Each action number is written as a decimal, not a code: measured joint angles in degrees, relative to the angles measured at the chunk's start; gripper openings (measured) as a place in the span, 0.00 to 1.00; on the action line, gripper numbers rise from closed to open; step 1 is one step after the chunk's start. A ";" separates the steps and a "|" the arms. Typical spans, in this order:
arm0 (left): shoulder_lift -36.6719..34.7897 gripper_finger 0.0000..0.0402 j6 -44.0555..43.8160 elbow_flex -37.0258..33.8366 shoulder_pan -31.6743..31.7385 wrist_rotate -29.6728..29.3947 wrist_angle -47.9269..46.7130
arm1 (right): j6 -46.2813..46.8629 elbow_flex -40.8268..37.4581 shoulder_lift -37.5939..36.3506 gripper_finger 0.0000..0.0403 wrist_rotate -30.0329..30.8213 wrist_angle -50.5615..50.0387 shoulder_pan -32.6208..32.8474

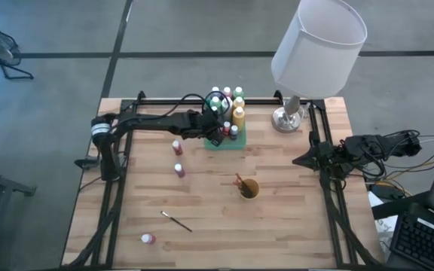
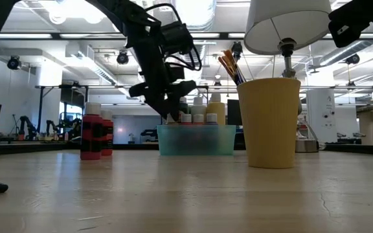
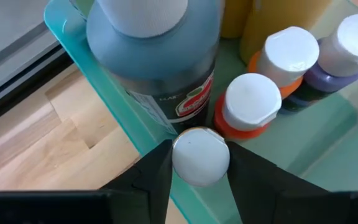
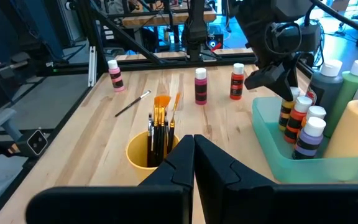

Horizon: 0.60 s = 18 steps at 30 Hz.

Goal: Pick & Place Paint Supplies
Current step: Put the dark yellow paint bottle into the green bin, then put the small pink paint bottle into the green bin

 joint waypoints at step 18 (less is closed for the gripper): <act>-4.58 0.55 2.85 -0.07 0.02 0.33 -0.89 | 0.00 0.00 0.00 0.02 0.00 0.00 -0.01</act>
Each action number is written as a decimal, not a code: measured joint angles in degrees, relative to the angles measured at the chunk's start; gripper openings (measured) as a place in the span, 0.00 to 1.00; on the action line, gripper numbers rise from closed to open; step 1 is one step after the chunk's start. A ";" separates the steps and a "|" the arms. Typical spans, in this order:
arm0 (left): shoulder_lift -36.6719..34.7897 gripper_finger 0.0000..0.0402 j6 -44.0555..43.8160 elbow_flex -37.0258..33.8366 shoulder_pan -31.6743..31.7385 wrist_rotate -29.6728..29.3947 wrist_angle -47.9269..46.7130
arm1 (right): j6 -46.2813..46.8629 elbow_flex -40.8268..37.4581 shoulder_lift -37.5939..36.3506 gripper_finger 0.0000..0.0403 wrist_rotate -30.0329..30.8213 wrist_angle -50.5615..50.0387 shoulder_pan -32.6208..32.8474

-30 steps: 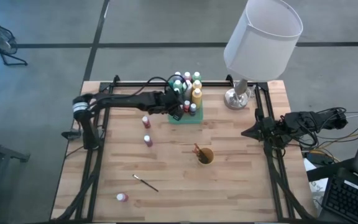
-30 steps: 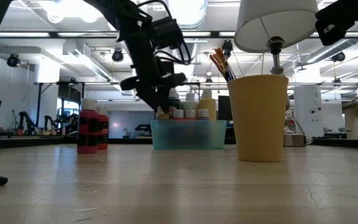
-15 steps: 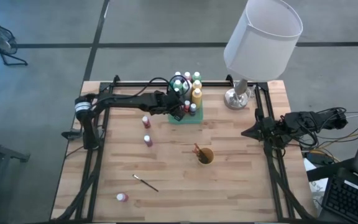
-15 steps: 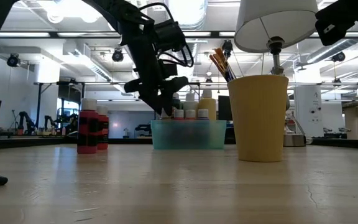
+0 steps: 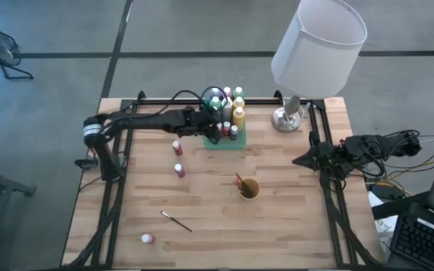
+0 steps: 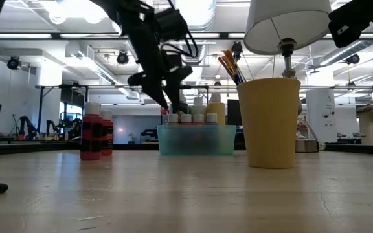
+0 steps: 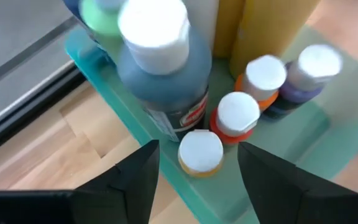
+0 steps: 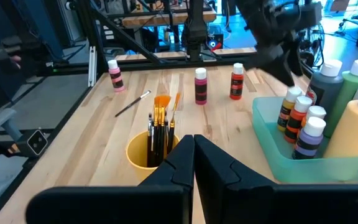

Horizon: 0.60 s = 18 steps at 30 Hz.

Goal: Pick & Place Paint Supplies
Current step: Put the small pink paint bottle into the green bin

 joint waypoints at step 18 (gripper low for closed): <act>-20.64 0.54 -0.41 0.00 -2.13 5.90 -4.06 | 0.00 0.01 -0.01 0.02 -0.02 -0.01 0.00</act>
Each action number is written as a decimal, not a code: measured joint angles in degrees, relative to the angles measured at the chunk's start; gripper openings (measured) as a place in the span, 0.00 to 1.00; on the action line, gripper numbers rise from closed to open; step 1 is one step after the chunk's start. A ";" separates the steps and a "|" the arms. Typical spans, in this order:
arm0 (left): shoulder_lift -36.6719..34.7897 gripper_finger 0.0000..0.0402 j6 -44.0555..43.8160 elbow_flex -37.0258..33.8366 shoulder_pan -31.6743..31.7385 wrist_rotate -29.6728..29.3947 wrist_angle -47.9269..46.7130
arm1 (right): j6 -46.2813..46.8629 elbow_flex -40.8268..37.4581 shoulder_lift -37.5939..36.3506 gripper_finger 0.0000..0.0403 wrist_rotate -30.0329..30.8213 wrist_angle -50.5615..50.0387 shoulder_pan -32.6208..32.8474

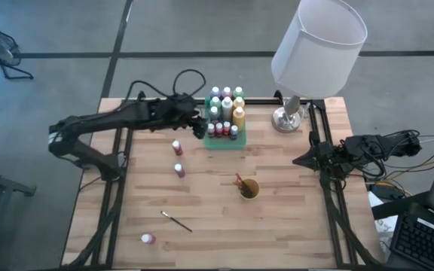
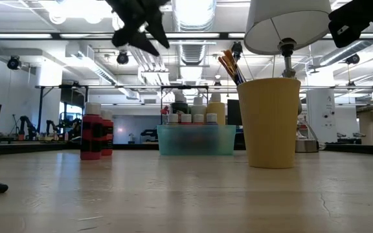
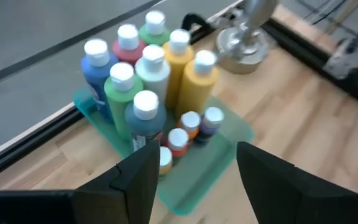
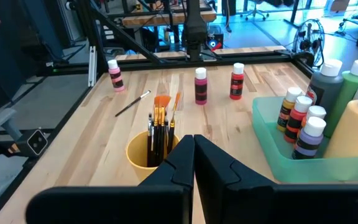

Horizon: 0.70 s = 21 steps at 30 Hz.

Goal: Pick & Place Paint Supplies
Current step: Put the small pink paint bottle into the green bin

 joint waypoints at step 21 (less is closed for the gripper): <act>-8.08 0.54 -3.30 -0.28 -11.00 -2.67 -11.48 | 0.00 -0.01 0.00 0.02 0.00 -0.03 -0.01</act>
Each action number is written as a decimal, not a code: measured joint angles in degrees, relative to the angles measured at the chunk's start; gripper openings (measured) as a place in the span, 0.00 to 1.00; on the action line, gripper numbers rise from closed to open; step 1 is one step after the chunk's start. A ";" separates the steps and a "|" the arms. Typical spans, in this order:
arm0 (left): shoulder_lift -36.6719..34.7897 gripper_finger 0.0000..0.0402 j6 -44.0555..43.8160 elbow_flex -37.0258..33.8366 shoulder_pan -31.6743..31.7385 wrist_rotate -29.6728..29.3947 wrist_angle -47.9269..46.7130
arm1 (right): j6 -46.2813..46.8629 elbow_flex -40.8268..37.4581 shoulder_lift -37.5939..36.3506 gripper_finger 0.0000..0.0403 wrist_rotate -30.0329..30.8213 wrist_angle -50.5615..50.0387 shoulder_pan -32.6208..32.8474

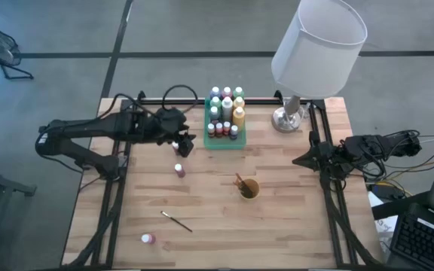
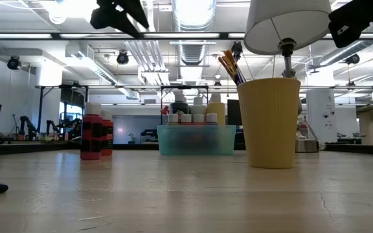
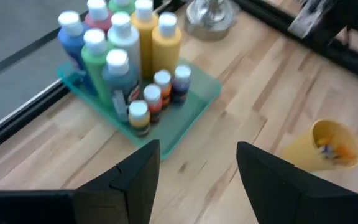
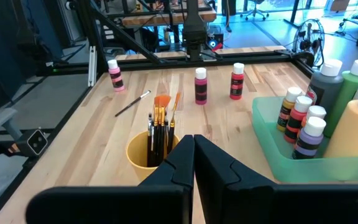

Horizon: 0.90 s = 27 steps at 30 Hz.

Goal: Pick & Place Paint Supplies
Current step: Put the small pink paint bottle into the green bin

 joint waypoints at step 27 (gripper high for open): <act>-3.77 0.54 -13.28 -0.70 -11.40 -9.02 -14.81 | 0.02 0.00 0.00 0.02 0.00 0.00 0.01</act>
